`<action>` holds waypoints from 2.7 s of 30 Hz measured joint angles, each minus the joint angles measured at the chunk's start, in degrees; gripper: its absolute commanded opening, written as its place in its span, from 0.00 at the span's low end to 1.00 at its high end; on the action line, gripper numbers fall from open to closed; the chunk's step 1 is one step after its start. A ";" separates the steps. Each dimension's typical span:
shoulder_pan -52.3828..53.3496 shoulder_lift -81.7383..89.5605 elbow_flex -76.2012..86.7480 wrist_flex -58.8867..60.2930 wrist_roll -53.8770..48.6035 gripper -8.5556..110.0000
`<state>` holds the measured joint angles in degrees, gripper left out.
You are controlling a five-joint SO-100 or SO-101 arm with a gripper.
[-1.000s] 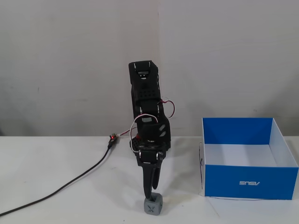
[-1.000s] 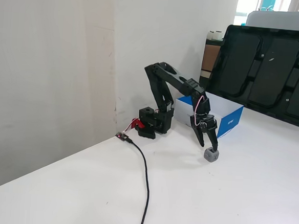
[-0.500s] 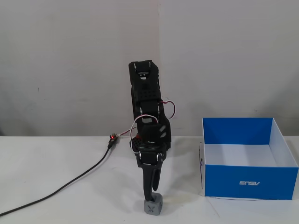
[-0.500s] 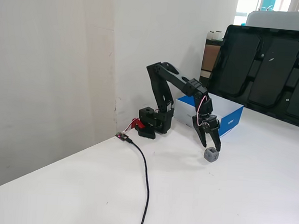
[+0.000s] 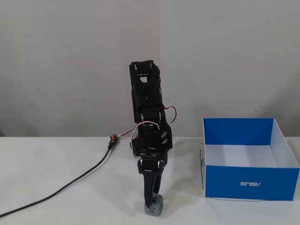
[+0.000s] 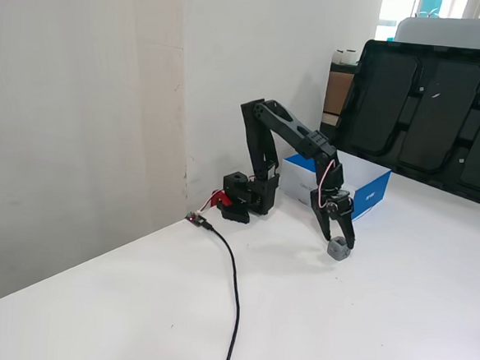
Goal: Pick the gray block and keep it in the box.
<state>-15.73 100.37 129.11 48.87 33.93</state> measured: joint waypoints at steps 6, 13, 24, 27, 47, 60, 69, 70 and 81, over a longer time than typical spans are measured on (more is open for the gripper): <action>0.00 -1.93 -1.85 -0.44 0.00 0.28; 0.00 -5.19 -3.43 -1.23 0.00 0.28; 0.00 -7.47 -4.22 -1.58 0.00 0.24; 0.00 -7.47 -4.22 -2.64 0.00 0.20; 0.00 -6.06 -4.57 -4.31 0.88 0.14; -4.31 10.72 -6.59 3.25 -0.53 0.13; -12.48 20.13 -13.80 10.11 -2.81 0.12; -13.80 20.83 -14.59 10.72 -2.99 0.12; -31.99 22.85 -18.98 15.03 -4.83 0.11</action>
<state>-47.72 123.22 110.13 63.90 29.09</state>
